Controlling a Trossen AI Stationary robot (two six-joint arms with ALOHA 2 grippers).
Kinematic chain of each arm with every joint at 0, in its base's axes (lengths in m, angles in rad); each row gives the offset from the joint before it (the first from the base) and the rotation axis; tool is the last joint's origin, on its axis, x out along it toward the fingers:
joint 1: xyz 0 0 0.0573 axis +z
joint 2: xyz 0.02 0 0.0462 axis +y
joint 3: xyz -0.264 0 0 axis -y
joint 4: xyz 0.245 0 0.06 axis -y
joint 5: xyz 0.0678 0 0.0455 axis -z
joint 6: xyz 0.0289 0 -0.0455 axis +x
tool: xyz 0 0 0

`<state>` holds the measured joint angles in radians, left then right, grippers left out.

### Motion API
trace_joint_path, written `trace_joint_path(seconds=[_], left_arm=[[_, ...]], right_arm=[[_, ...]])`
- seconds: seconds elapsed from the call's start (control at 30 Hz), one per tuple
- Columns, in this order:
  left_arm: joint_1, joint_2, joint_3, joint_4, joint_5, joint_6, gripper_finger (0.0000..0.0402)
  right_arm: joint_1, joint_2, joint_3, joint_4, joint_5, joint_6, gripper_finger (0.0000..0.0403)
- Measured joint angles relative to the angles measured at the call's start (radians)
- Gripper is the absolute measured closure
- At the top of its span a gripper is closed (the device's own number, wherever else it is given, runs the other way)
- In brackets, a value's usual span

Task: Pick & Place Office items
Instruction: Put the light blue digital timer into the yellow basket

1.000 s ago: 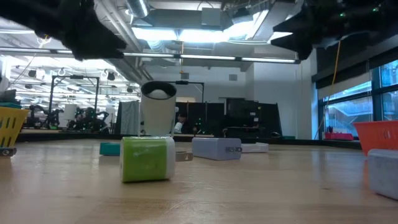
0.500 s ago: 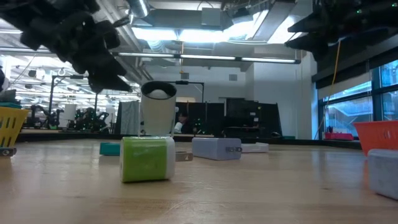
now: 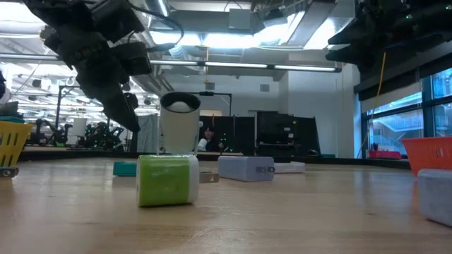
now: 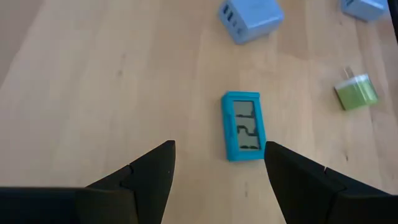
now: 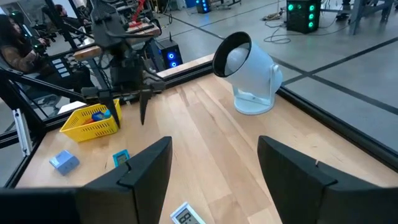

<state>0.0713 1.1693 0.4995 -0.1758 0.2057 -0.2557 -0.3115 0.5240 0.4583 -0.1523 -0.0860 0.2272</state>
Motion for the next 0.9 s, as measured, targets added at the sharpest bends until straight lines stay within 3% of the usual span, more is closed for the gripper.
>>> trace_joint_path(seconds=[0.13,0.5,0.9], left_arm=[[-0.036,0.047,0.037,0.0,-0.012,-0.001,0.0159],[-0.208,0.208,0.134,-0.063,-0.295,0.026,0.016],[-0.294,0.324,0.257,-0.163,-0.317,-0.04,0.016]], right_arm=[[0.0,0.0,0.0,0.0,0.0,0.014,0.0163],[0.001,0.0,0.0,-0.013,-0.008,0.027,0.0163],[0.001,0.0,0.0,-0.036,-0.008,0.027,0.0163]])
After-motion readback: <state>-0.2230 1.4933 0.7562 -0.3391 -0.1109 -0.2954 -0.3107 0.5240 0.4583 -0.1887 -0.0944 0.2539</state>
